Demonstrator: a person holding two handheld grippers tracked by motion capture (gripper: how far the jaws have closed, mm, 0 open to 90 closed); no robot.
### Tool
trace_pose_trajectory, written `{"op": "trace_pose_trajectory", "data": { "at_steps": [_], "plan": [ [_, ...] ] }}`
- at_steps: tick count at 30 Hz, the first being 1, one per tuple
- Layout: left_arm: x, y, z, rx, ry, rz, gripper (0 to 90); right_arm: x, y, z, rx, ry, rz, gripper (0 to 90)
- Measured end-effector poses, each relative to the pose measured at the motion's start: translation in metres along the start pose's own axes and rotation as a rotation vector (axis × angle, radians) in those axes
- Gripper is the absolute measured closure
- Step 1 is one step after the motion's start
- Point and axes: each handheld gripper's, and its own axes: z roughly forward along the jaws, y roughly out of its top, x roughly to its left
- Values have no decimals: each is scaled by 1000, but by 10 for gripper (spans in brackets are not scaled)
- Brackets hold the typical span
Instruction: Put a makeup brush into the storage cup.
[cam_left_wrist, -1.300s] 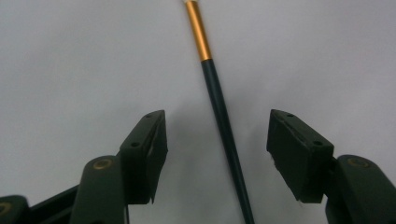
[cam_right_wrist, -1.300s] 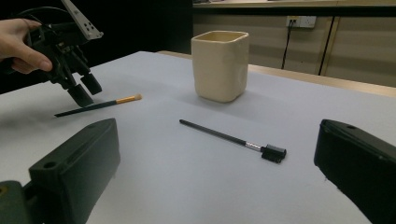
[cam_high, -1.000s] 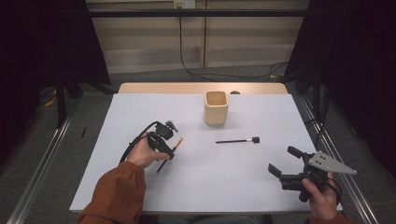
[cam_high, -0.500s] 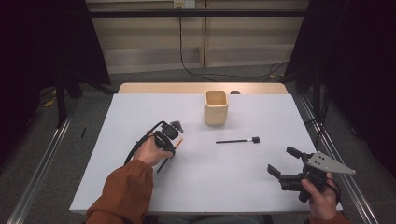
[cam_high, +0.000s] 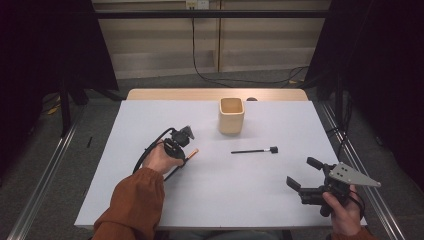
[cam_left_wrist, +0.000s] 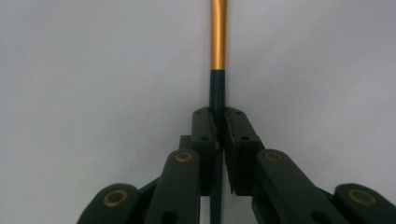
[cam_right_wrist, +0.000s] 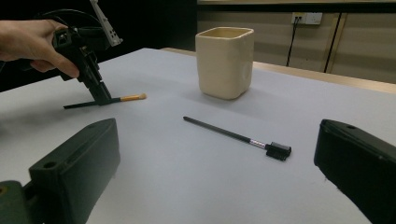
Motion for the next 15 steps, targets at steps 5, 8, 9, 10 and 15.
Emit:
{"op": "trace_pose_trajectory", "data": {
  "at_steps": [5,8,9,10,15],
  "plan": [
    [2,-2,-1,-19,-12,-32,837,0,0,1,0,-1,3,0],
    [2,-3,-2,-24,-8,-25,837,0,0,1,1,-1,3,0],
    [3,-3,-2,-23,-17,-26,837,0,0,1,1,0,3,0],
    [4,-4,-2,-30,-21,-28,837,0,0,1,2,1,-2,0],
    [6,-6,-5,-52,-45,-45,837,0,0,1,2,0,2,0]
  ]
}}
